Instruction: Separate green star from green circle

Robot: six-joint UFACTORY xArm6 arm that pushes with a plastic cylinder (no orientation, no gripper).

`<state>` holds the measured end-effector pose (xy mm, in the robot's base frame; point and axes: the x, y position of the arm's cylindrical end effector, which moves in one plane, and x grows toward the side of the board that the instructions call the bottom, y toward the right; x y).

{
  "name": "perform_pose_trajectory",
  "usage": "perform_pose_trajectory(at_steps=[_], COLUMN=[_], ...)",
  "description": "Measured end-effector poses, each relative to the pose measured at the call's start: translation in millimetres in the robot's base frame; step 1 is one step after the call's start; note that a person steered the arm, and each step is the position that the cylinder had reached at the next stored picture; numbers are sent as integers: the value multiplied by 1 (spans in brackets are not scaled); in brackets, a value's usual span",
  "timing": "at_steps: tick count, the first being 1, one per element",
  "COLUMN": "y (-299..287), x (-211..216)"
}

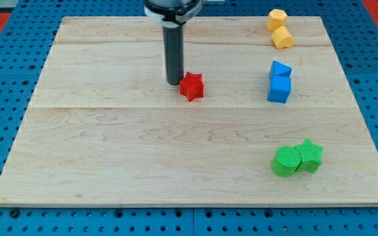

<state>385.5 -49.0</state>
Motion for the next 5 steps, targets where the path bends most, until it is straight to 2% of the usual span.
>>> perform_pose_trajectory(at_steps=[1,2,3,4,5], y=[3,132,252,331,341], x=[83,124,129,121,175])
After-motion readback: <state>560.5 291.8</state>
